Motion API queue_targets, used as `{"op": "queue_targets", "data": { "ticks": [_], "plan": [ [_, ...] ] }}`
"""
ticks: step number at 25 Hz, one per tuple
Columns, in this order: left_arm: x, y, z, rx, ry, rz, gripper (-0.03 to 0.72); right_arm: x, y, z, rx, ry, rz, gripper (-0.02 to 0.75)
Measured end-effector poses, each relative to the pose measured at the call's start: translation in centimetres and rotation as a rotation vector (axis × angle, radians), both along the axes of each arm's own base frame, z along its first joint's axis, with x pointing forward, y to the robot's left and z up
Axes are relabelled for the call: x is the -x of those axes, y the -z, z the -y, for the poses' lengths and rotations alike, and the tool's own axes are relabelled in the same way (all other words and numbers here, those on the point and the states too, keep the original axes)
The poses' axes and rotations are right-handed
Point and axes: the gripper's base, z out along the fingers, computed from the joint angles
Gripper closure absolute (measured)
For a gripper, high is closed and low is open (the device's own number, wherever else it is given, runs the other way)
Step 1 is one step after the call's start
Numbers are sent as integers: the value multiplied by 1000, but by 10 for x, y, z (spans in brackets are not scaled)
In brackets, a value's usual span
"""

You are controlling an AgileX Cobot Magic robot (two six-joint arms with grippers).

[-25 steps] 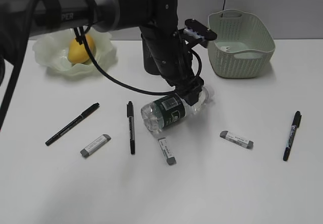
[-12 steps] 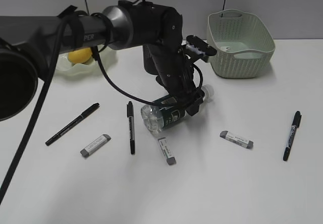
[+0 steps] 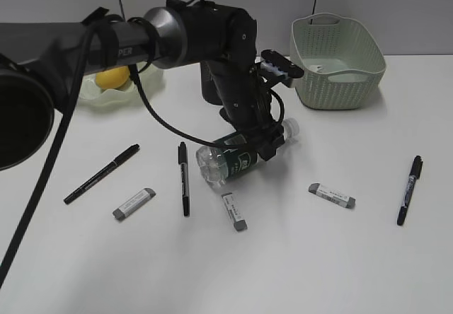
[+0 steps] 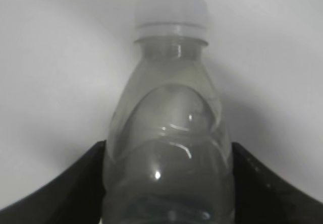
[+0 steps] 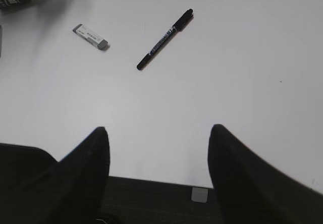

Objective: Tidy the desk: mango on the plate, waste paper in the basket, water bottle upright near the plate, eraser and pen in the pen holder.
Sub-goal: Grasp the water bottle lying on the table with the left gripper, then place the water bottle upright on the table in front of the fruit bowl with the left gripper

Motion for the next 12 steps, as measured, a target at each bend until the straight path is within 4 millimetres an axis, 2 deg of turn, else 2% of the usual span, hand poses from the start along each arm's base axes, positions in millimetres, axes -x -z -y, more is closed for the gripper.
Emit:
{"op": "queue_targets", "data": {
  "ticks": [5,9,12],
  "plan": [
    [-2,-16,2,15,-3,11,180,0,0,0,0,0,0,248],
    [-1,-44,2,56,-20,45,180,0,0,0,0,0,0,248],
    [-2,-69,-6,89,-39,59,180,0,0,0,0,0,0,248]
  ]
}}
